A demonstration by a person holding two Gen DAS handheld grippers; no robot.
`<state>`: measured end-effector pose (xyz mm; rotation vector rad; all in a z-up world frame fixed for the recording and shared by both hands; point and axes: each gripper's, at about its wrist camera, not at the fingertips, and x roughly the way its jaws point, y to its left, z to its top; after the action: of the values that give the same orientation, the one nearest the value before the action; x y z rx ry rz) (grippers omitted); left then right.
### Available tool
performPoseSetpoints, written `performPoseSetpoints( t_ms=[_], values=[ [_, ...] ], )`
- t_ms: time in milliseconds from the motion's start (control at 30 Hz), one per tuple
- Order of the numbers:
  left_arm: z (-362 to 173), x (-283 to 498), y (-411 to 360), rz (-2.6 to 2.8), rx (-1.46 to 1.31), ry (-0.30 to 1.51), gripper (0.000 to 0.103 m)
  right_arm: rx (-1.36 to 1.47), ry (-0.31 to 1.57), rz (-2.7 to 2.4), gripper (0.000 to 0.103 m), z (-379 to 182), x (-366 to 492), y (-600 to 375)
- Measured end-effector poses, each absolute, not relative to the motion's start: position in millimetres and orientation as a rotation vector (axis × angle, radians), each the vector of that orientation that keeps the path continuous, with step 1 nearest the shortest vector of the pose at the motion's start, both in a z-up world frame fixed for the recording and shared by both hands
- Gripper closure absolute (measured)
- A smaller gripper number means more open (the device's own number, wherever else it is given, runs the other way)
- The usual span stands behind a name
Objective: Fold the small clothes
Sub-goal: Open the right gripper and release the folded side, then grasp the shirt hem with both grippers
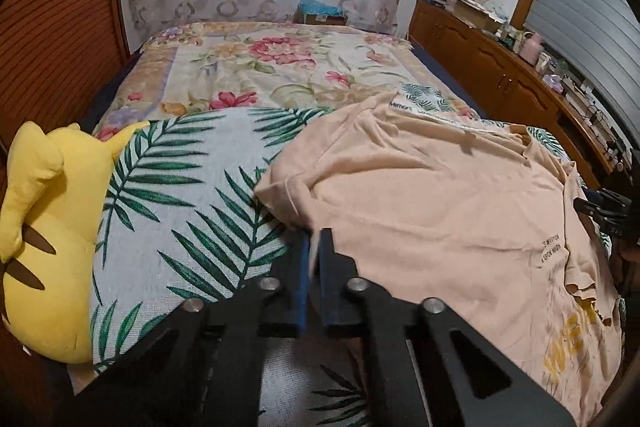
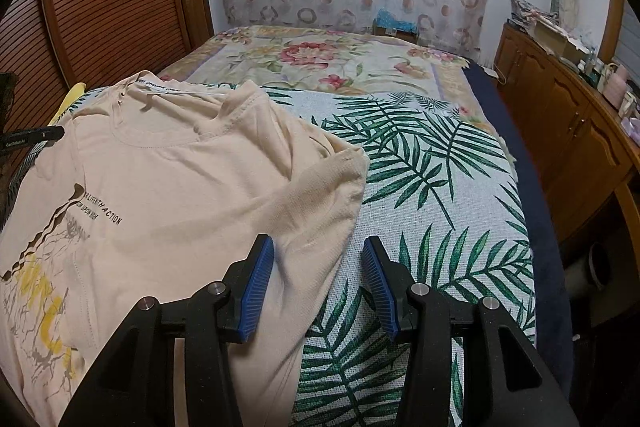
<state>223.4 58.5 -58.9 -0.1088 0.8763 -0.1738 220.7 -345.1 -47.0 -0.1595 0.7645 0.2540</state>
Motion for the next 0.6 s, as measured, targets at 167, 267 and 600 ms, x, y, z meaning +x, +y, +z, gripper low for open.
performPoseSetpoints(
  t_ms=[167, 267, 600],
  values=[
    [-43.9, 225.7, 65.2, -0.102, -0.061, 0.819, 0.099, -0.162, 0.764, 0.254, 0.054, -47.0, 220.6, -345.3],
    [-43.5, 228.8, 66.9, -0.103, -0.043, 0.821, 0.099, -0.162, 0.764, 0.254, 0.054, -47.0, 220.3, -345.5],
    [-39.1, 207.6, 62.7, -0.158, -0.079, 0.811, 0.099, -0.173, 0.775, 0.326, 0.085, -44.7, 229.6, -334.9]
  ],
)
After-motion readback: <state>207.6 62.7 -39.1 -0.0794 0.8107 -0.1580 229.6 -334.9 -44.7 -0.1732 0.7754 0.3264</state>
